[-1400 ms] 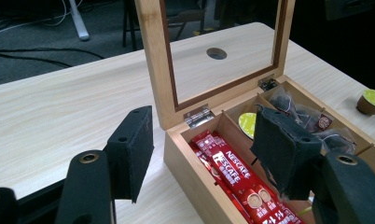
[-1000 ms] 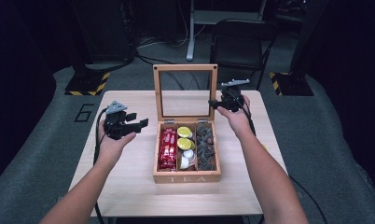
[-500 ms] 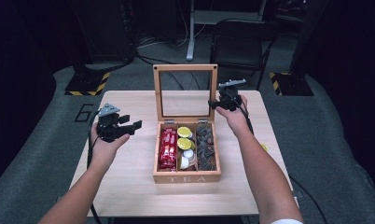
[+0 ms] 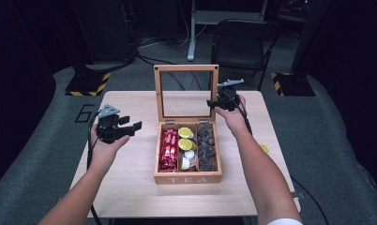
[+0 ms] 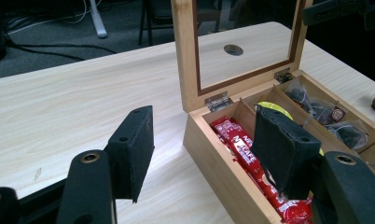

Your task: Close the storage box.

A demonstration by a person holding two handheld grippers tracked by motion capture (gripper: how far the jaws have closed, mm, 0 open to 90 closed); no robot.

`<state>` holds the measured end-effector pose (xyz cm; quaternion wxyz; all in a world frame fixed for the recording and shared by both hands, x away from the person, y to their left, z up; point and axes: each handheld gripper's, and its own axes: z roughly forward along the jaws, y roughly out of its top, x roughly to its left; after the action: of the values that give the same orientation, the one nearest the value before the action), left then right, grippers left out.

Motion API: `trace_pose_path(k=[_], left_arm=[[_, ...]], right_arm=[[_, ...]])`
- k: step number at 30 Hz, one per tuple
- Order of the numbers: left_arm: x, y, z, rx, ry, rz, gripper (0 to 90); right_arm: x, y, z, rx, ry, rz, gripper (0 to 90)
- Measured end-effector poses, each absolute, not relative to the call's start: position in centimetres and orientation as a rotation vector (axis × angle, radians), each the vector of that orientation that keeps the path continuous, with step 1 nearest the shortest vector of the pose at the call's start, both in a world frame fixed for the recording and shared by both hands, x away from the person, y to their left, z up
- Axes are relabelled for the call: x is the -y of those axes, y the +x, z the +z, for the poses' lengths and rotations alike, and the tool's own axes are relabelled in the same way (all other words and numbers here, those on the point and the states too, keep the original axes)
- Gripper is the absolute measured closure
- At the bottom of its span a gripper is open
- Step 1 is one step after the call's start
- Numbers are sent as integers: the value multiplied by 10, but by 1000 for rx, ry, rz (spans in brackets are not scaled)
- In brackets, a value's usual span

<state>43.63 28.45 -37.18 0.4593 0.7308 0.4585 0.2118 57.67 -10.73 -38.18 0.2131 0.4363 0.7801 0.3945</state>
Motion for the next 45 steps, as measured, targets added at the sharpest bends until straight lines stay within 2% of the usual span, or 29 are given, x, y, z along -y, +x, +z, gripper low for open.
trace_pose_path(k=[18, 21, 45], left_arm=[[-286, 436, -375, -1139, 1796, 517, 395], [-286, 436, -375, -1139, 1793, 517, 395], [-284, 435, -381, -1144, 1810, 508, 395]], right_arm=[[107, 577, -382, -2136, 1222, 1066, 570], [107, 577, -381, -2121, 1238, 1055, 628], [106, 579, -383, -2114, 1266, 1062, 616]])
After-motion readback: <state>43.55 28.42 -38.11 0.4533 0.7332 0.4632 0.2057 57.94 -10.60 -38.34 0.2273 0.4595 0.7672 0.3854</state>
